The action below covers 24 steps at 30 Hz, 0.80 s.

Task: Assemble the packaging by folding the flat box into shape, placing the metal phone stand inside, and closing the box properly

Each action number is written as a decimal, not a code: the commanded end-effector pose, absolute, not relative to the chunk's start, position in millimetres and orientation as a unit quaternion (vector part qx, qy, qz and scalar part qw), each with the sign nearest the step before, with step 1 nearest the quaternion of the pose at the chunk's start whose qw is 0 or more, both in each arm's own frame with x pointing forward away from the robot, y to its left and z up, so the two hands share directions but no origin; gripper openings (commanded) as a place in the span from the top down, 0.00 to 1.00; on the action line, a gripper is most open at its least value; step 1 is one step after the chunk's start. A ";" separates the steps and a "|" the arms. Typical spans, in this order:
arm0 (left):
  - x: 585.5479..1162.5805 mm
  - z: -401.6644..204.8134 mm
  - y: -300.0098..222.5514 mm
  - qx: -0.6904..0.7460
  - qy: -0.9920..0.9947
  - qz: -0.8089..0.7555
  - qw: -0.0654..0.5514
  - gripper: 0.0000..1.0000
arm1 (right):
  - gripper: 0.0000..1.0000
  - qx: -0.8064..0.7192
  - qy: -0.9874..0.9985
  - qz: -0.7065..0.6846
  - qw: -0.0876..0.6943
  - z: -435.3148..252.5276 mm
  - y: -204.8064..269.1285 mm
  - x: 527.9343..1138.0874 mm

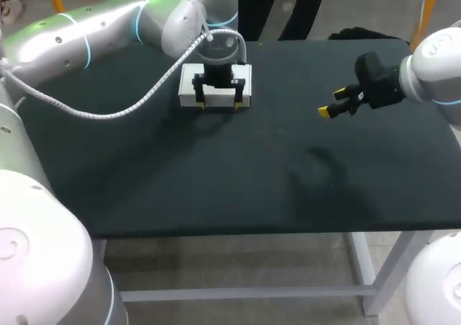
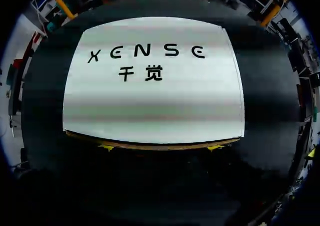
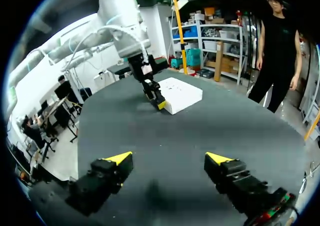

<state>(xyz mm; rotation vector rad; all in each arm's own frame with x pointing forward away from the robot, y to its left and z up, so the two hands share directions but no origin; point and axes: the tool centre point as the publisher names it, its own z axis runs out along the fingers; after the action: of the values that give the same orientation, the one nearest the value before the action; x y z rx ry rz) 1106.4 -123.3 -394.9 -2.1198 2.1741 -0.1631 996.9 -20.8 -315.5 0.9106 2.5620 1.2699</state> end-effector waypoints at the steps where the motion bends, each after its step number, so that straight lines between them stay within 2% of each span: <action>1: 1122.5 -398.4 -122.0 -0.696 0.716 -0.035 0.032 0.00 | 0.00 0.301 0.851 0.424 0.068 -315.5 -22.3 997.7; 12: 1121.0 -384.2 -108.5 -0.677 0.732 -0.068 0.033 0.00 | 0.00 0.301 0.851 0.424 0.068 -315.5 -22.3 997.7; 24: 1079.5 -333.0 -88.5 -0.542 0.817 -0.186 0.060 0.00 | 0.00 0.301 0.851 0.424 0.068 -315.5 -22.3 997.7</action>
<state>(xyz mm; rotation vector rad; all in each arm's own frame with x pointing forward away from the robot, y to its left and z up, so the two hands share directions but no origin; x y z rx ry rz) 1114.7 -110.6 -356.0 -1.7607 2.5186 -0.3344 997.7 -20.6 -315.9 0.9109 2.5628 1.2710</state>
